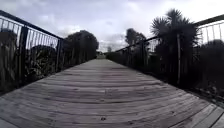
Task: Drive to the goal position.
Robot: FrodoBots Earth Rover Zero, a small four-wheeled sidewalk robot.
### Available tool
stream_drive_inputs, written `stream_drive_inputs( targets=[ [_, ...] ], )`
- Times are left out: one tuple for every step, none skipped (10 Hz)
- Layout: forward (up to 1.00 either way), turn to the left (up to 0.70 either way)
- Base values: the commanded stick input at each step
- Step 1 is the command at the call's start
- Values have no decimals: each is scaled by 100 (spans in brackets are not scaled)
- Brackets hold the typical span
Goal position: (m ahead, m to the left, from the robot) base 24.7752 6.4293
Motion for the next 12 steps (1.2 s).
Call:
stream_drive_inputs(
  targets=[
    [7, 0],
    [7, 0],
    [7, 0],
    [7, 0],
    [7, 0],
    [7, 0],
    [7, 0],
    [7, 0],
    [7, 0],
    [7, 0],
    [7, 0],
    [7, 0]
  ],
)
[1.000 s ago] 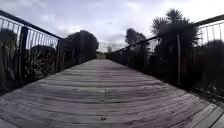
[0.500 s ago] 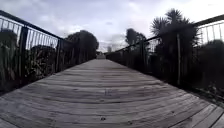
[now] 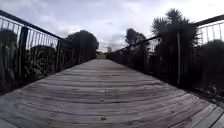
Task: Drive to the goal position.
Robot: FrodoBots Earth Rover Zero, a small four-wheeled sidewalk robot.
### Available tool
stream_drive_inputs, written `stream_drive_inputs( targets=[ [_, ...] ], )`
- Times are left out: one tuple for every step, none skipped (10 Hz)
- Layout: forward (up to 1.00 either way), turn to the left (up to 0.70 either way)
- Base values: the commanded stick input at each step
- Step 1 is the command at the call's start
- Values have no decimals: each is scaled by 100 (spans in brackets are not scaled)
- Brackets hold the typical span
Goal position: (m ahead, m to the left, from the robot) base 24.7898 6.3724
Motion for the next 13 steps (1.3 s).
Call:
stream_drive_inputs(
  targets=[
    [7, 0],
    [7, 0],
    [7, 0],
    [7, 0],
    [7, 0],
    [7, 0],
    [7, 0],
    [7, 0],
    [7, 0],
    [7, 0],
    [7, 0],
    [7, 0],
    [7, 0]
  ],
)
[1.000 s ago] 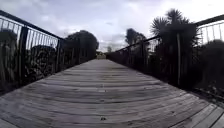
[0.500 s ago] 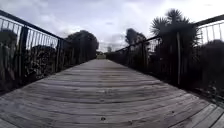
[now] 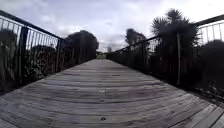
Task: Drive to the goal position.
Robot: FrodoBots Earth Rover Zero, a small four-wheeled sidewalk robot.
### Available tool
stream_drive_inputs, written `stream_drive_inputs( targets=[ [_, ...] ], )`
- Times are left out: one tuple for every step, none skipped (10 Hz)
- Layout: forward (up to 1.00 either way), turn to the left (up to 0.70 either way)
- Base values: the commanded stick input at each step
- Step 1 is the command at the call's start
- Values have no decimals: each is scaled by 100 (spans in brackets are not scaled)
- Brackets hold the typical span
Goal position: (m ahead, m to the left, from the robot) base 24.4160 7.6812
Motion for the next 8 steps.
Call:
stream_drive_inputs(
  targets=[
    [7, 0],
    [7, 0],
    [7, 0],
    [7, 0],
    [7, 0],
    [7, 0],
    [7, 0],
    [7, 0]
  ],
)
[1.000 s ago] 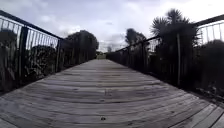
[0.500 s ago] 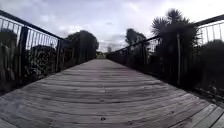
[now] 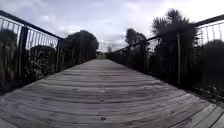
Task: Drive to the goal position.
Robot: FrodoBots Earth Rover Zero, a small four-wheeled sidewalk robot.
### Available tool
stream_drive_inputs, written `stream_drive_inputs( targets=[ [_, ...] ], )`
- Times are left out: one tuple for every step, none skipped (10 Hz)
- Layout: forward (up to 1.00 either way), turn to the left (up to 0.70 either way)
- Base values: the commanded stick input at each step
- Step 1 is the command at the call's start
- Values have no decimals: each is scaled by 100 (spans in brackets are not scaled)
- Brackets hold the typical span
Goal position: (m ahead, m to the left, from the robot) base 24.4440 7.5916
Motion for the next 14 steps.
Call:
stream_drive_inputs(
  targets=[
    [7, 0],
    [7, 0],
    [7, 0],
    [7, 0],
    [7, 0],
    [7, 0],
    [7, 0],
    [7, 0],
    [7, 0],
    [7, 0],
    [7, 0],
    [7, 0],
    [7, 0],
    [7, 0]
  ],
)
